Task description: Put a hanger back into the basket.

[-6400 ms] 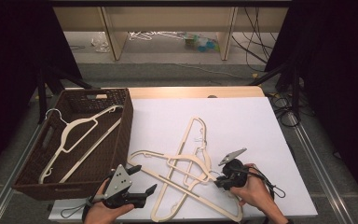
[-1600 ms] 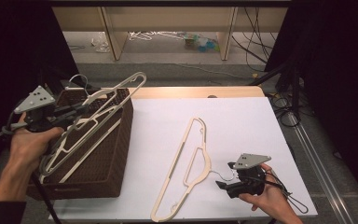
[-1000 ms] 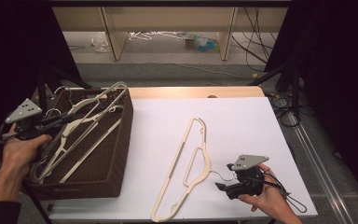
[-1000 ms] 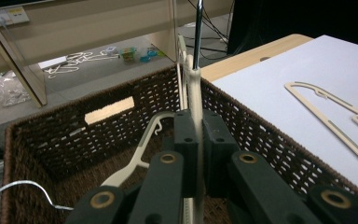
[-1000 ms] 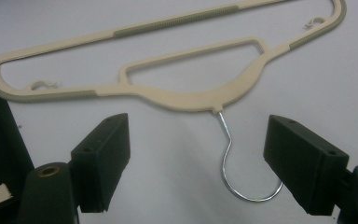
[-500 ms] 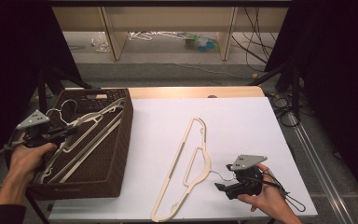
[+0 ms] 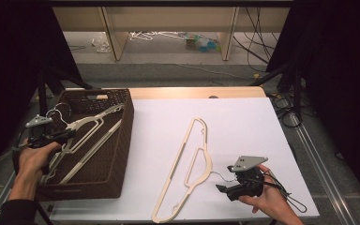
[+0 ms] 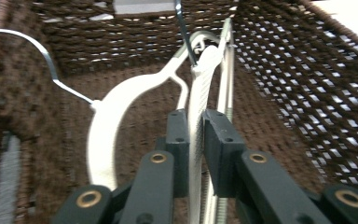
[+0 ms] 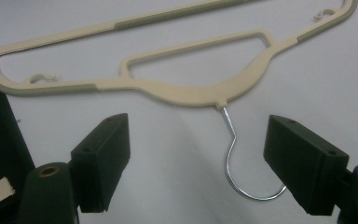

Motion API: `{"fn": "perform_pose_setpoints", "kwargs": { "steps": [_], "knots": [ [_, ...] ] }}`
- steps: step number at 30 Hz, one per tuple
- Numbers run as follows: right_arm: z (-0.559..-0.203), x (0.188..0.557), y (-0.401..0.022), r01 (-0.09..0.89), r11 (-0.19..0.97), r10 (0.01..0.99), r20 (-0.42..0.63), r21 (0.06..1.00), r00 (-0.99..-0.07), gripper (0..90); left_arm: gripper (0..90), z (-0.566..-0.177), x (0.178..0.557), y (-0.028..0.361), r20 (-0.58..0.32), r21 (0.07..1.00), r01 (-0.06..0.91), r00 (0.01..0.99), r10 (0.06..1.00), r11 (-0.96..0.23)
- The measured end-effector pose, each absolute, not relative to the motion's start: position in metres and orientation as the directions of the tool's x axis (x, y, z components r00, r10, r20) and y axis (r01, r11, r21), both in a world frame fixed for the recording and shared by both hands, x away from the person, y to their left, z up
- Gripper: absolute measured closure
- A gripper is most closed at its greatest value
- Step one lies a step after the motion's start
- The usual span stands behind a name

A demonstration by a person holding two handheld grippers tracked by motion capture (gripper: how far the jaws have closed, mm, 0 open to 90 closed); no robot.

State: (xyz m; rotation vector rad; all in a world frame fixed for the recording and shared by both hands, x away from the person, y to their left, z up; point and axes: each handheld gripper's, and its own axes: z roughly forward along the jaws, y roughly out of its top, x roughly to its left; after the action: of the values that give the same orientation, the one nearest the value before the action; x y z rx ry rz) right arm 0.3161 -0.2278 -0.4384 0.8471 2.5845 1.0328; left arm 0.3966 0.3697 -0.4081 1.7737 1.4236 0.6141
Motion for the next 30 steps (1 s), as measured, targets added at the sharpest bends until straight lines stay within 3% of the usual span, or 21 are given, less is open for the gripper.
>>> {"fn": "perform_pose_setpoints", "kwargs": {
  "steps": [9,11,30],
  "knots": [
    [-0.438,0.316,-0.228,0.444,0.577,0.601,0.012,0.686,-0.799,23.7,54.9,-0.404,0.387,0.373,-0.061,0.821,0.569,0.186,0.981,-0.057],
    [-0.438,0.315,-0.228,0.45,0.574,0.606,0.015,0.685,-0.796,23.5,48.3,-0.4,0.385,0.367,-0.091,0.824,0.565,0.193,0.977,-0.035],
    [-0.441,0.316,-0.229,0.477,0.571,0.631,0.015,0.668,-0.776,23.3,28.0,-0.37,0.325,0.231,-0.091,0.906,0.391,0.553,0.828,-0.162]
  ]
}}
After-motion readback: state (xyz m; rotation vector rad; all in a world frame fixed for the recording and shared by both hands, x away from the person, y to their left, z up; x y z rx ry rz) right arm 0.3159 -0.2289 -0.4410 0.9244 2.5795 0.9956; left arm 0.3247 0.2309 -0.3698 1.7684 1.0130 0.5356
